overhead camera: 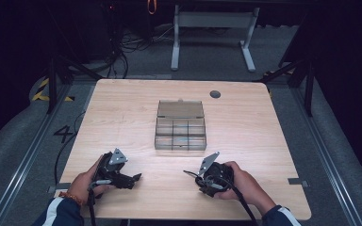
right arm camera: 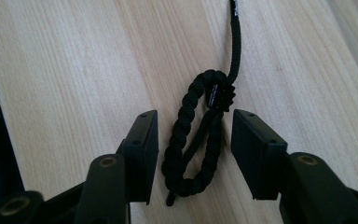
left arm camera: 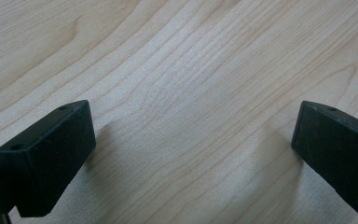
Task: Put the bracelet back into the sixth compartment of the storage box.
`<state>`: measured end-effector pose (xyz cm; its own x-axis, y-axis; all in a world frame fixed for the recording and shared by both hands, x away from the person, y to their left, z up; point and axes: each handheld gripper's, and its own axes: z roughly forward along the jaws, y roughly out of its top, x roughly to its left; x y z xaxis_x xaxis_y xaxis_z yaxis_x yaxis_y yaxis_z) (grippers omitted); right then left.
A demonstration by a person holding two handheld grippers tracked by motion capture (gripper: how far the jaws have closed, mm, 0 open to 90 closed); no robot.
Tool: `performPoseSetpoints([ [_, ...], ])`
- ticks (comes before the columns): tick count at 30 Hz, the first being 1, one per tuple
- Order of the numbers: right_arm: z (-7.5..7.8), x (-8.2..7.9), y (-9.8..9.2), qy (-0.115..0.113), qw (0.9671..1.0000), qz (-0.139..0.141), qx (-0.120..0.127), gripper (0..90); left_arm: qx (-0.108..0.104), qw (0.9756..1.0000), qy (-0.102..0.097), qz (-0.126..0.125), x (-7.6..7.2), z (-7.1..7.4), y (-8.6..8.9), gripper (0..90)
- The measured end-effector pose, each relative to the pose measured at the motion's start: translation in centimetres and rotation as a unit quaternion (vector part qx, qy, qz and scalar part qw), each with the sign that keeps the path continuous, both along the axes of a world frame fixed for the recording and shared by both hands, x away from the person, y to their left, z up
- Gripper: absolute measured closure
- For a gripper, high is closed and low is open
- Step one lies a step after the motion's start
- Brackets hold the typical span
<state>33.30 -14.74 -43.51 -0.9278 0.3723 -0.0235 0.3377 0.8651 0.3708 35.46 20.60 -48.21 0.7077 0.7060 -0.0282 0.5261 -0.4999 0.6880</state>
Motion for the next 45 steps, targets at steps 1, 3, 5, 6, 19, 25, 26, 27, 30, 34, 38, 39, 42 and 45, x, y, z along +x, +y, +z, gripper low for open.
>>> performPoseSetpoints([
  [1,-0.1,0.0,0.1,0.0,1.0,0.0,-0.002,55.6,0.0,1.0,0.0,0.0,0.0,0.0,0.0,0.1],
  [3,-0.2,0.0,0.1,-0.001,1.0,0.004,-0.007,56.8,0.0,1.0,0.0,0.0,0.0,0.0,0.0,0.1],
  [5,-0.2,0.0,0.1,-0.002,1.0,0.003,-0.007,57.8,0.0,1.0,0.0,0.0,0.0,0.0,0.0,0.0],
  [6,-0.2,0.0,0.1,-0.003,1.0,0.003,-0.008,59.8,0.0,1.0,0.0,0.0,0.0,0.0,0.0,0.0],
  [19,0.0,-0.3,-0.1,-0.001,0.9998,0.017,-0.011,74.7,0.0,1.0,0.0,0.0,0.0,0.0,0.0,0.0],
  [25,0.0,-0.5,-0.3,-0.008,0.9994,0.027,-0.019,75.5,0.0,1.0,0.0,0.0,0.0,0.0,0.0,0.0],
  [26,0.0,-0.5,-0.3,-0.008,0.9995,0.025,-0.019,75.5,0.0,1.0,0.0,0.0,0.0,0.0,0.0,0.0],
  [27,0.1,-0.5,-0.4,-0.009,0.9995,0.025,-0.019,75.6,0.0,1.0,0.0,0.0,0.0,0.0,0.0,0.0],
  [30,0.2,-0.5,-0.6,-0.01,0.9995,0.024,-0.017,75.6,0.0,1.0,0.0,0.0,0.0,0.0,0.0,0.0],
  [34,0.5,-0.6,-1.1,-0.015,0.9995,0.025,-0.013,75.7,0.0,1.0,0.0,0.0,0.0,0.0,0.0,0.0],
  [38,1.0,-0.6,-1.9,-0.02,0.9996,0.017,-0.005,75.7,0.0,1.0,0.0,0.0,0.0,0.0,0.0,0.1],
  [39,1.0,-0.6,-2.0,-0.021,0.9997,0.015,-0.004,75.7,0.0,1.0,0.0,0.0,0.0,0.0,0.0,0.0],
  [42,1.3,-0.7,-2.6,-0.024,0.9996,0.016,-0.004,75.7,0.0,1.0,0.0,0.0,0.0,0.0,0.0,0.0],
  [45,1.6,-0.6,-2.9,-0.027,0.9996,0.013,-0.001,75.7,0.0,1.0,0.0,-0.001,0.0,0.0,0.0,0.1],
])
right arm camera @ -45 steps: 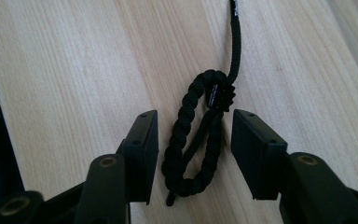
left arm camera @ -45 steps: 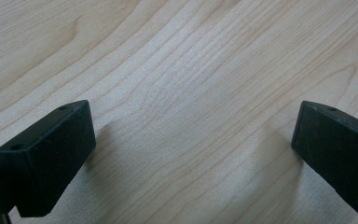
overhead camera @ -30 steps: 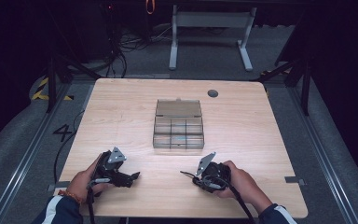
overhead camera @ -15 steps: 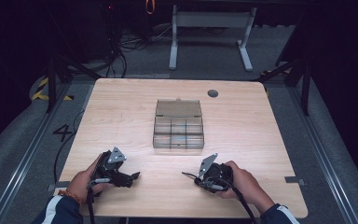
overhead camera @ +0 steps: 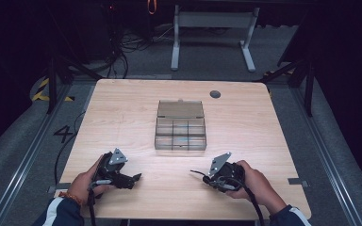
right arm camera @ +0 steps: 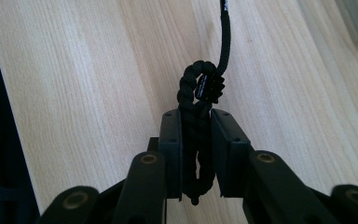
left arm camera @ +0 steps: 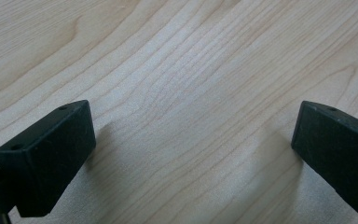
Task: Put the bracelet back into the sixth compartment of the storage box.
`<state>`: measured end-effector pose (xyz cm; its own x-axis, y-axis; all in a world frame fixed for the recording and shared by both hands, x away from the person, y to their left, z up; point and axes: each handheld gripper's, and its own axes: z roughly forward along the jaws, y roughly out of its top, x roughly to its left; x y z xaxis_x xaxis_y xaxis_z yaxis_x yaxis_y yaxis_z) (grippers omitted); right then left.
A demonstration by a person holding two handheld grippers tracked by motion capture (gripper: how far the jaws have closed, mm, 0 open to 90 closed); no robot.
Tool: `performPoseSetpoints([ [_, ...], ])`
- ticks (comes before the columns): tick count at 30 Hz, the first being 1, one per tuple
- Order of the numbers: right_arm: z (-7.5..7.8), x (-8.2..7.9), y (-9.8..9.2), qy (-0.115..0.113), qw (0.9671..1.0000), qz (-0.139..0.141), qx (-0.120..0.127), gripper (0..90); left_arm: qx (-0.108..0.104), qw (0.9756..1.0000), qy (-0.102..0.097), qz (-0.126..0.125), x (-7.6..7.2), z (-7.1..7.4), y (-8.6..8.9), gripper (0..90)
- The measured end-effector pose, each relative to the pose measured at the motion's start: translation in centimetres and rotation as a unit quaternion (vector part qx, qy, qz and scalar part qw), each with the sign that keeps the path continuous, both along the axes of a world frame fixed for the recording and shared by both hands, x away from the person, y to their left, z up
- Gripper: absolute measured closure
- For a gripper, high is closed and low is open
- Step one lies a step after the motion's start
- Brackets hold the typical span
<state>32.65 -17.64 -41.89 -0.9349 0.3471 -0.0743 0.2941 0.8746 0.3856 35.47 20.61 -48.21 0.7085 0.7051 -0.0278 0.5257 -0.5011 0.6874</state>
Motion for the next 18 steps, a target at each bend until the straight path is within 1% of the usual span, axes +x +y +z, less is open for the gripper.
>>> performPoseSetpoints([
  [2,0.2,0.1,-0.2,-0.005,1.0,-0.001,0.003,75.7,0.0,1.0,0.0,0.0,0.0,0.0,0.0,0.0],
  [5,0.5,0.1,-0.5,-0.007,0.9999,-0.003,0.007,75.7,0.0,1.0,0.0,0.0,0.0,0.0,0.0,0.0],
  [8,0.8,0.0,-0.7,-0.01,0.9999,-0.006,0.005,75.8,-0.001,1.0,0.0,0.001,0.0,0.0,0.0,0.0],
  [15,1.3,0.3,-1.2,-0.017,0.9998,-0.007,0.01,75.7,-0.001,1.0,0.0,0.001,0.0,0.0,0.0,0.0],
  [17,1.5,0.4,-1.4,-0.019,0.9997,-0.009,0.013,75.8,-0.001,1.0,0.0,0.001,0.0,0.0,0.0,0.0],
  [18,1.7,0.5,-1.6,-0.019,0.9996,-0.011,0.021,75.7,-0.001,1.0,0.0,0.001,0.0,0.0,0.0,0.0],
])
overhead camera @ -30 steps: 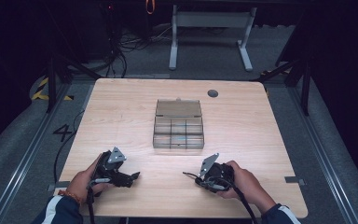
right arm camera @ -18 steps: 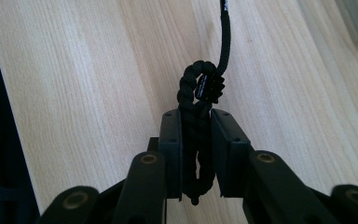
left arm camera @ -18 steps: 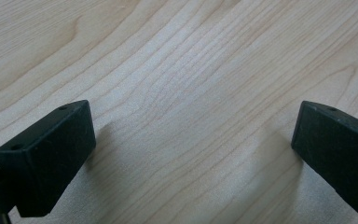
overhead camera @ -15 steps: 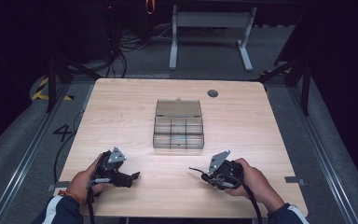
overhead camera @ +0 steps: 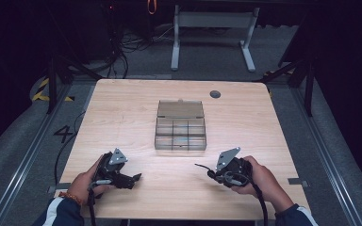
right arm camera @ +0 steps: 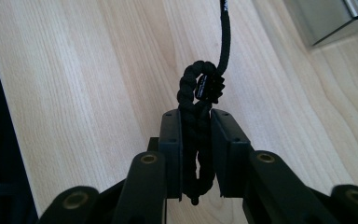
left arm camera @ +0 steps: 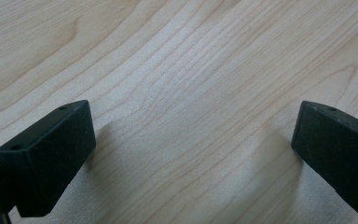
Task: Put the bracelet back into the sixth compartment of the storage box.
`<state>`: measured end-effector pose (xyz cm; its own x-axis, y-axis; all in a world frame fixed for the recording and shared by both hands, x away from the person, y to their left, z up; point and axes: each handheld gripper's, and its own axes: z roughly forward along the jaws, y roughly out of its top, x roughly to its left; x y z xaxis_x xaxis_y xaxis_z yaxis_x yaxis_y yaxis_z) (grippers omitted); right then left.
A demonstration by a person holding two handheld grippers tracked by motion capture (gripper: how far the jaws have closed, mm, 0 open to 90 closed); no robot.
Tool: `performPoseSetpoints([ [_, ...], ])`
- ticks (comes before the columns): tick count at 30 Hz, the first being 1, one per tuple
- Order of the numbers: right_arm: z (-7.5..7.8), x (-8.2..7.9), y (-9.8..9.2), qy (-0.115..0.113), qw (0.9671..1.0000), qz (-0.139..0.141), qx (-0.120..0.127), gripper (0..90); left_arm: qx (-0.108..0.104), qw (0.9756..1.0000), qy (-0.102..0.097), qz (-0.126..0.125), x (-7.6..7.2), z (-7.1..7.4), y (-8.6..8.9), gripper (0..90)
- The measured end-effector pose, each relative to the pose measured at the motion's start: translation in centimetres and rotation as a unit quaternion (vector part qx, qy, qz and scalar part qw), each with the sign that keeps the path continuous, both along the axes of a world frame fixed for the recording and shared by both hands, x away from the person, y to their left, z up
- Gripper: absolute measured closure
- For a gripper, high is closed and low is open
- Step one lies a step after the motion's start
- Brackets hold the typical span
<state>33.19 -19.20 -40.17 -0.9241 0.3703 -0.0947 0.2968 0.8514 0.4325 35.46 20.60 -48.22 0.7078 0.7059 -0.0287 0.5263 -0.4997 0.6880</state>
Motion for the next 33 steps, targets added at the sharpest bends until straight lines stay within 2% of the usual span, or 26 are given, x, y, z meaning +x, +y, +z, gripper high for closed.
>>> performPoseSetpoints([
  [7,0.8,0.5,-0.2,-0.007,1.0,-0.004,-0.001,75.7,0.0,1.0,0.0,0.0,0.0,0.0,0.0,0.0],
  [17,2.8,2.5,-0.5,-0.022,0.9997,-0.014,-0.004,75.7,0.001,1.0,0.0,0.0,0.0,0.0,0.0,0.0],
  [25,4.4,3.8,-0.1,-0.034,0.9993,-0.014,-0.004,75.7,0.001,1.0,0.0,0.0,0.0,0.0,0.0,0.0],
  [33,5.1,5.4,0.8,-0.032,0.9994,-0.011,-0.006,75.7,0.001,1.0,0.0,0.0,0.0,0.0,0.0,0.0],
])
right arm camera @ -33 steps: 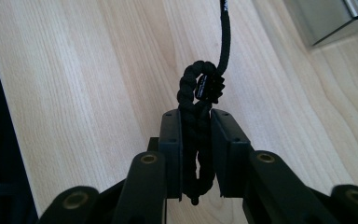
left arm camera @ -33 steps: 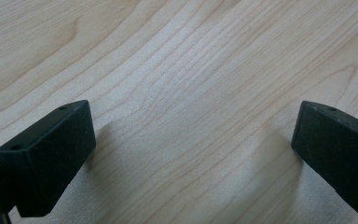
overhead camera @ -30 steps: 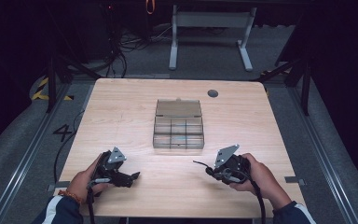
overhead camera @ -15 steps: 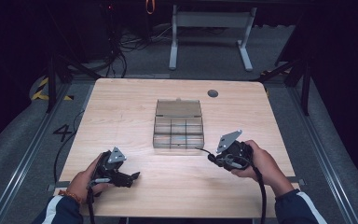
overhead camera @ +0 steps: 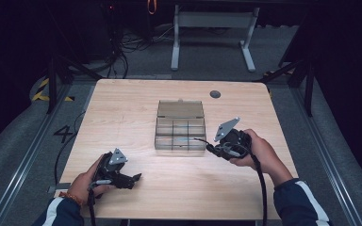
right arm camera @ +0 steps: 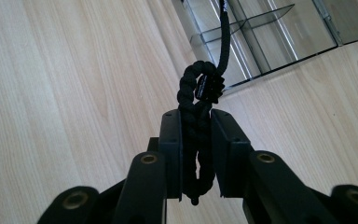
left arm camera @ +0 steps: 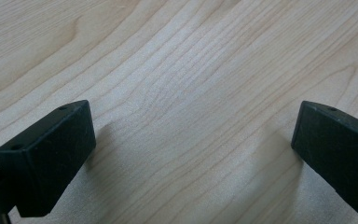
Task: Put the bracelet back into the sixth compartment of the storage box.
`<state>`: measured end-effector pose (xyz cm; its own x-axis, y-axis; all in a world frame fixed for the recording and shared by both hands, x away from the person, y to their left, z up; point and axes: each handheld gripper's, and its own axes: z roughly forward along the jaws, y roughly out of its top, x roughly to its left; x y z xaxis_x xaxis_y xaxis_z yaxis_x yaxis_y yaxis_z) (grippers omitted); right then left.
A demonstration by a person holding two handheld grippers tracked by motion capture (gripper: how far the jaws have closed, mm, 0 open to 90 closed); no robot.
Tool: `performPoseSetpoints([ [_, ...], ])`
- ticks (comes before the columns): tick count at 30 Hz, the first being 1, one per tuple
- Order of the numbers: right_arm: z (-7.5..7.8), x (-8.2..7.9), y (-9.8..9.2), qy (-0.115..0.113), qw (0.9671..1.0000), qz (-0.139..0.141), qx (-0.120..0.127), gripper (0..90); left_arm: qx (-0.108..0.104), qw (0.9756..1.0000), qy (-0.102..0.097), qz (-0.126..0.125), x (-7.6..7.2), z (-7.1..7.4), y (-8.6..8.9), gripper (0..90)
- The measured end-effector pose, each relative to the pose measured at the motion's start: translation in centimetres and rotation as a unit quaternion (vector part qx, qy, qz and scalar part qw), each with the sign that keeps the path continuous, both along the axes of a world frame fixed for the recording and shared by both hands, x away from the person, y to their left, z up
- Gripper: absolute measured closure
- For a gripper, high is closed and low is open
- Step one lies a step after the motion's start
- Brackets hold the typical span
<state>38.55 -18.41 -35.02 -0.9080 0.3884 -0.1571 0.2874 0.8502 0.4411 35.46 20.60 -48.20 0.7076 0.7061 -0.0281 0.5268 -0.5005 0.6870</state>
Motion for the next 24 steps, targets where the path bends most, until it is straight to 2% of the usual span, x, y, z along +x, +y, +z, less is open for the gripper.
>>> performPoseSetpoints([
  [8,0.4,1.2,1.0,-0.004,0.9999,0.002,-0.009,75.7,-0.001,1.0,0.0,0.0,0.0,0.0,0.0,0.0],
  [13,0.6,1.7,1.4,-0.003,1.0,0.004,-0.006,75.7,-0.001,1.0,0.0,0.0,0.0,0.0,0.0,0.0],
  [24,0.2,3.8,3.5,0.0,0.9996,0.006,-0.026,75.7,-0.001,1.0,0.0,0.0,0.0,0.0,0.0,0.0],
])
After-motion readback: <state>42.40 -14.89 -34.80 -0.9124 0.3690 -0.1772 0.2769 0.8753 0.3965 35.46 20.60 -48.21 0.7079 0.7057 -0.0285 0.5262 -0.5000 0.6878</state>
